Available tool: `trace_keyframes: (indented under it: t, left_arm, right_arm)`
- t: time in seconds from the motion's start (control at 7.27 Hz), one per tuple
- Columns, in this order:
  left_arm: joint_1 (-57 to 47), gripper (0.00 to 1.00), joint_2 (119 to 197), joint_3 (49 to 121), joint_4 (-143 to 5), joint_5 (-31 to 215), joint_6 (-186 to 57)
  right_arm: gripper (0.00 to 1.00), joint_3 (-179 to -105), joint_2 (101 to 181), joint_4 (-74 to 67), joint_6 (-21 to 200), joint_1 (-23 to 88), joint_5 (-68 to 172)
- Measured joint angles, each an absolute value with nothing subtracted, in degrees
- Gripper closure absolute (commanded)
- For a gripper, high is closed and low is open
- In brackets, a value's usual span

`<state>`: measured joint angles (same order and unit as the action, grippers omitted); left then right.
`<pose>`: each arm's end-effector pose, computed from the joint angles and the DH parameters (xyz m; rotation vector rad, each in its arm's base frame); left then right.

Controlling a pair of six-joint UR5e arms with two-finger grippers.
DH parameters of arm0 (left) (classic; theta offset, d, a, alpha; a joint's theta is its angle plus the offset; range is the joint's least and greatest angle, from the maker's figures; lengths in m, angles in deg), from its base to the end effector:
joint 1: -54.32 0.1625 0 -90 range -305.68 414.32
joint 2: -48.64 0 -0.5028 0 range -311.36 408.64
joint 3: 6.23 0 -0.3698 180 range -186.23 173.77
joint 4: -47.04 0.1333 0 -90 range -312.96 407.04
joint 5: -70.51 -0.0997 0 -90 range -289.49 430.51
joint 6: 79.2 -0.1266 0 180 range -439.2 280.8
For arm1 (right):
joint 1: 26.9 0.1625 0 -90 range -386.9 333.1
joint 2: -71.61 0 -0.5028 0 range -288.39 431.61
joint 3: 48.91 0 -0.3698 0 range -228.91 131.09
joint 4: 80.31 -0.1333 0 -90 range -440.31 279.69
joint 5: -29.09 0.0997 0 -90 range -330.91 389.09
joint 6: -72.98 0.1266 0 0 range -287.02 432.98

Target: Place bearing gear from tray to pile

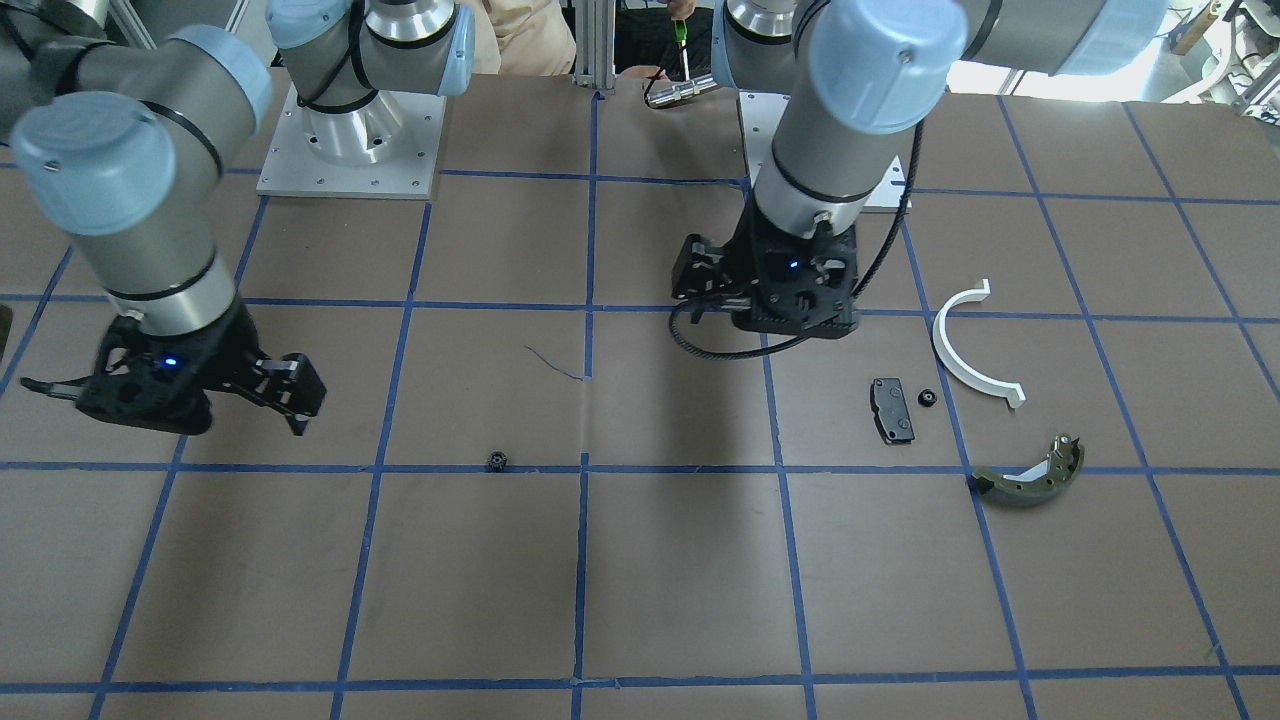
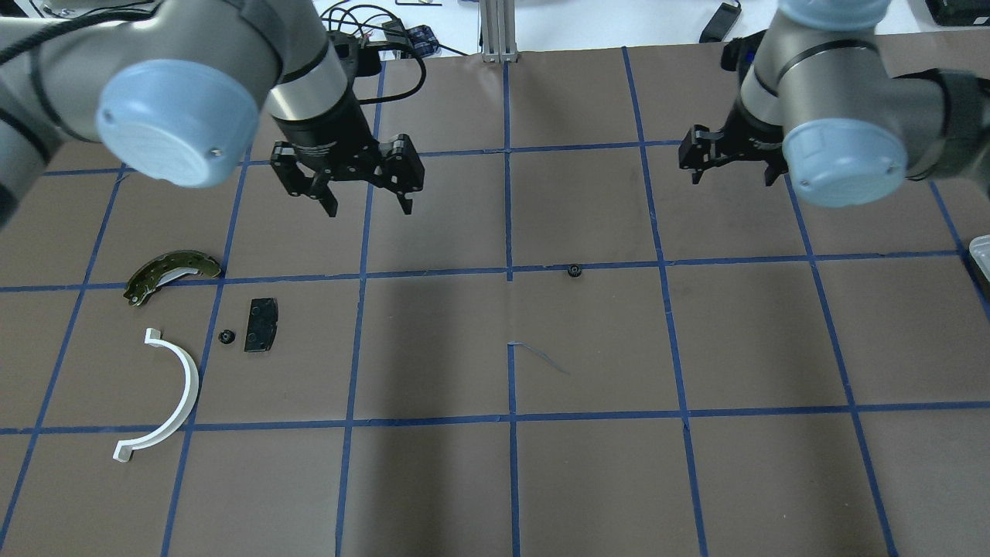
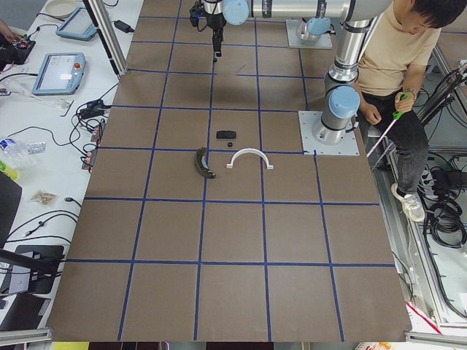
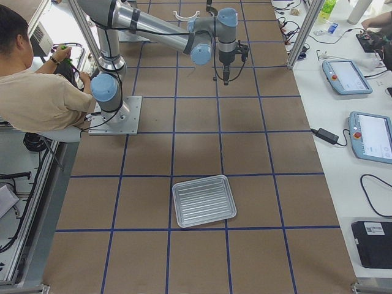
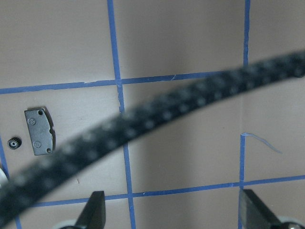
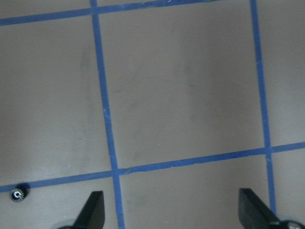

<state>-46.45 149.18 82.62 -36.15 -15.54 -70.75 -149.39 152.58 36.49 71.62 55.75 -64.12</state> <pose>-0.2424 -0.5145 0.4658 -0.0600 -3.0794 -0.0861 0.0558 -0.5541 0.4228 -0.1659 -3.0659 0.1885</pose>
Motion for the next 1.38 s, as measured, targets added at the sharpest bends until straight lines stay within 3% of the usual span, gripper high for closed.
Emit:
trace_keyframes:
  t: [0.28,0.83,1.38]
  left_arm:
    - [-54.6,0.0,157.5,82.3,-26.0,-15.7,-60.1]
    - [-64.5,0.03,171.9,81.8,-9.8,-16.5,-43.4]
    - [-66.6,0.22,177.3,81.1,-3.0,-18.7,-39.8]
  right_arm:
    - [0.0,-147.6,158.2,27.8,63.9,50.2,-64.1]
    - [0.0,-133.8,161.7,6.2,62.1,49.1,-64.5]
    - [0.0,-137.1,162.2,9.2,65.5,50.4,-64.2]
